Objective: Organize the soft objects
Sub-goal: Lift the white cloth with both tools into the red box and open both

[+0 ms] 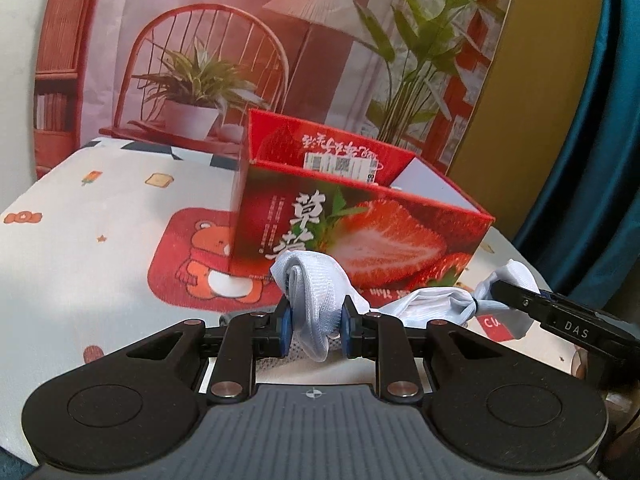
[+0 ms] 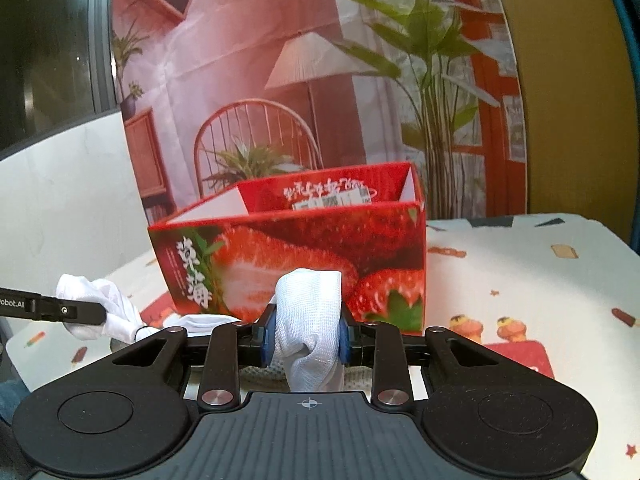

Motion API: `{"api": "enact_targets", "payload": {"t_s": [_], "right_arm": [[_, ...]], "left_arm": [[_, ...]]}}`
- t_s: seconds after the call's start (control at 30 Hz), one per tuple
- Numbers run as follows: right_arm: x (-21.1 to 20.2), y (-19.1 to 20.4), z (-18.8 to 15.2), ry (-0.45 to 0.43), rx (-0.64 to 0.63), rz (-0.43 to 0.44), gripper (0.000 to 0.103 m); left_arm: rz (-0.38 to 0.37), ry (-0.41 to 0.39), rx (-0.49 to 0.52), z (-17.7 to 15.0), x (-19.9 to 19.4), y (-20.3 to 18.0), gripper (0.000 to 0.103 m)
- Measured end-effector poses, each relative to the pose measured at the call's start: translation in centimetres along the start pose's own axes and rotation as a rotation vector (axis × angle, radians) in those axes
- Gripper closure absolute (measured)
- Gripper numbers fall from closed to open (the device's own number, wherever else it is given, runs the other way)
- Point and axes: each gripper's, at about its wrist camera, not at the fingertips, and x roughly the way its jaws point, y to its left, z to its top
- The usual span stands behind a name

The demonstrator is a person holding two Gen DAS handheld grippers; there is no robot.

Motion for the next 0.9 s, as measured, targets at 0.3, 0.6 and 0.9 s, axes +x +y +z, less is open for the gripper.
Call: {"api": "enact_targets", "payload": {"t_s": [0.3, 0.6, 0.9], "right_arm": [[0.0, 0.3, 3.4, -0.056, -0.027, 0.002, 0.076], [3.4, -0.4, 11.2, -0.058, -0.038, -0.009, 0.077], [9.1, -1.3, 14.1, 0.031, -0.119, -0.073, 0.077]], "left_arm": [[-0.014, -0.065, 0.041, 3.8, -0.4, -0.7, 0.079], [-0.039, -0.089, 0.079, 10.0, 2.1, -1.7, 0.079], [-0.009, 0.042, 0.136, 13.5, 8.5, -1.8, 0.079]]}}
